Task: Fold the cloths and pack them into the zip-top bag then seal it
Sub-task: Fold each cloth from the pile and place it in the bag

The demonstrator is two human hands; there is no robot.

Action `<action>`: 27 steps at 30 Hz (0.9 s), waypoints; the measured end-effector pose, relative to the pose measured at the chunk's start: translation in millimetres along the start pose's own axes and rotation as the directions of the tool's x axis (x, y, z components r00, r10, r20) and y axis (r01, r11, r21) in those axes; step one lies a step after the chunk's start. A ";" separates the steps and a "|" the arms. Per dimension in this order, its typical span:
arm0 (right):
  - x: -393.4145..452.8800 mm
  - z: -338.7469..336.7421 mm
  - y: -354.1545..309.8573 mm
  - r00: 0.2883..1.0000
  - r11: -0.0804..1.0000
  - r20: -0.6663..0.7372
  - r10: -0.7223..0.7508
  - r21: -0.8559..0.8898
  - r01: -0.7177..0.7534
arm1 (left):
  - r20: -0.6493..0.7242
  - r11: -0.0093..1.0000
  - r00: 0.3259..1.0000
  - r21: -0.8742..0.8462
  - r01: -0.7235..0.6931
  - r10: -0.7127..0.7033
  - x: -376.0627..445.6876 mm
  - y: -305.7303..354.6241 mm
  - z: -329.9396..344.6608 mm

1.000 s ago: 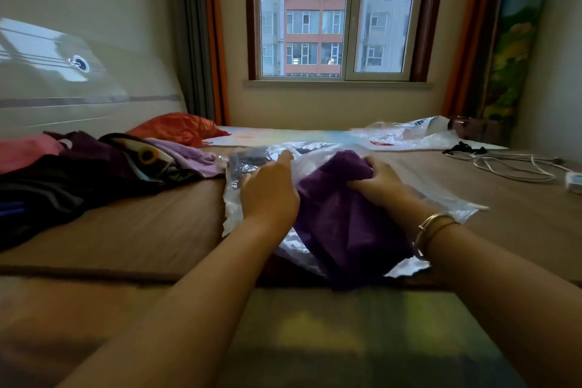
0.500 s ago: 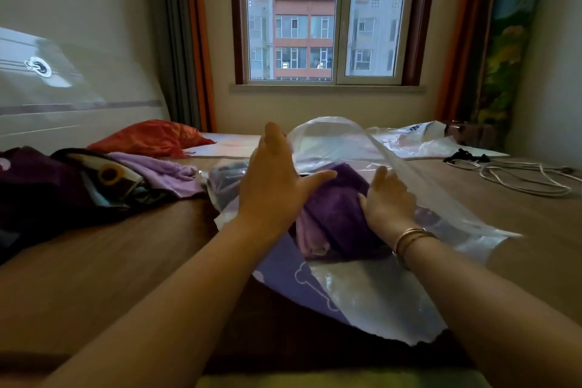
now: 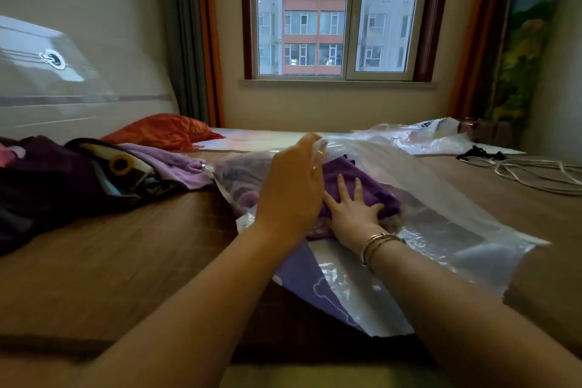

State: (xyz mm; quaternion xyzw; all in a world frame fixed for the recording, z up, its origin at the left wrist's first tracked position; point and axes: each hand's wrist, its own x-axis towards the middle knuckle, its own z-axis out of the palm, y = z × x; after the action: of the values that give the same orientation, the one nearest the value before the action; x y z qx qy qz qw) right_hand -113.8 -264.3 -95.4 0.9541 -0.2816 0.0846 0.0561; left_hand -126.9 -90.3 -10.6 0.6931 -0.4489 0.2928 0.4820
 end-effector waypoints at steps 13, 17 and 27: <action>-40.7 -27.9 22.4 0.995 0.986 0.061 -0.081 0.153 0.071 | 0.068 0.982 0.987 0.129 0.135 -0.145 -0.5 2.7 -9.8; -106.2 -47.1 10.7 0.992 0.962 -0.079 -0.098 0.247 0.114 | 0.128 0.966 0.965 0.150 0.211 -0.230 -22.3 19.0 -31.2; -250.1 -83.4 -64.3 0.805 0.812 -0.504 -0.312 0.299 0.502 | 0.029 0.901 0.901 0.028 0.432 -0.433 -122.7 28.8 -120.8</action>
State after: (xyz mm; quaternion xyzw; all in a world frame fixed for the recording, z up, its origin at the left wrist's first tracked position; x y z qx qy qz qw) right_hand -296.3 -65.7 -65.8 0.9384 -0.0204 0.3375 -0.0714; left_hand -202.0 60.1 -57.9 0.7854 -0.2892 0.1710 0.5198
